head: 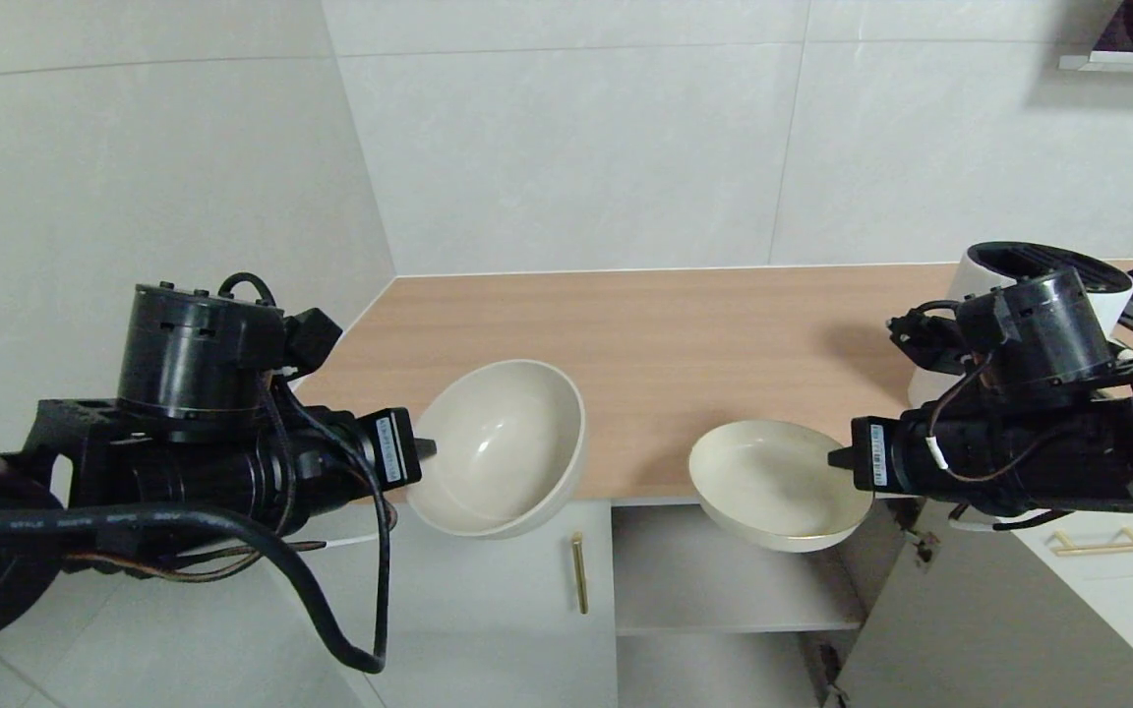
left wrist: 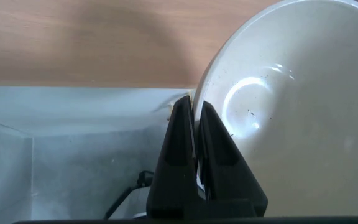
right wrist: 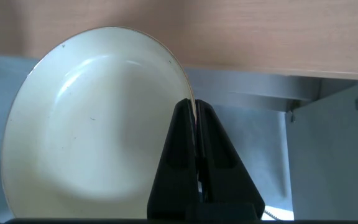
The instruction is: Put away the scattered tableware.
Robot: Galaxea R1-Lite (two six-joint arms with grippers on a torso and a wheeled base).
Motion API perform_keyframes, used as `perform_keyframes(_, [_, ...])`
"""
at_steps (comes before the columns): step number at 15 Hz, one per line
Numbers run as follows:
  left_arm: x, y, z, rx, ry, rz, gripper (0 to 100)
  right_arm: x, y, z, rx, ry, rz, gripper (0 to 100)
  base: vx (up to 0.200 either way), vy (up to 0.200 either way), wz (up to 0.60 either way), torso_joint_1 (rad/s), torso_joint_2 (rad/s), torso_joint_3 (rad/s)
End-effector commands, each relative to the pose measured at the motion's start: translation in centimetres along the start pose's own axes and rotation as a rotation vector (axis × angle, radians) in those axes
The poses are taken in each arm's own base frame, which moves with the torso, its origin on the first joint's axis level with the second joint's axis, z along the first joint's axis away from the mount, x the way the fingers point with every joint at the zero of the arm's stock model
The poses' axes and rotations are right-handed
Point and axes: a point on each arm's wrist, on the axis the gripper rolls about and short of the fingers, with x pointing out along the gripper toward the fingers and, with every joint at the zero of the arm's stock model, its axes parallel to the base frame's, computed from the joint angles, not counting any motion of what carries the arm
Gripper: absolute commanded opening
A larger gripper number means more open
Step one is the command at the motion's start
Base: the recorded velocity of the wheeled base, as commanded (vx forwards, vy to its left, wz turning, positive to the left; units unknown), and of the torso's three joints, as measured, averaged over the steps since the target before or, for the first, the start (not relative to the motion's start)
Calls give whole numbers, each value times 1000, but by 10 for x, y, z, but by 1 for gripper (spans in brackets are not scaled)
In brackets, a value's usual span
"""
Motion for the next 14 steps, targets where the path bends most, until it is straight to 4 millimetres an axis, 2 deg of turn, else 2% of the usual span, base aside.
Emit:
perform_keyframes(1, [3,0,-1,0,8,4,0,3,-1,-1,-1,9,-6,0,-200,0,0,2,7,-17])
perform_keyframes(2, [3,0,-1,1,8,4,0,3,-1,-2,-1,10,-8,0,-200,0,0,17,2,-2])
perform_keyframes(9, [3,0,-1,2,9,6,0,10,-2,-4,-3,27,-18,0,0,0,0,0,0,0])
perform_keyframes(14, [11,1,-5,4,32,18,0,16,-2,-6,-3,35,-24,0,0,0,0,0,0,0])
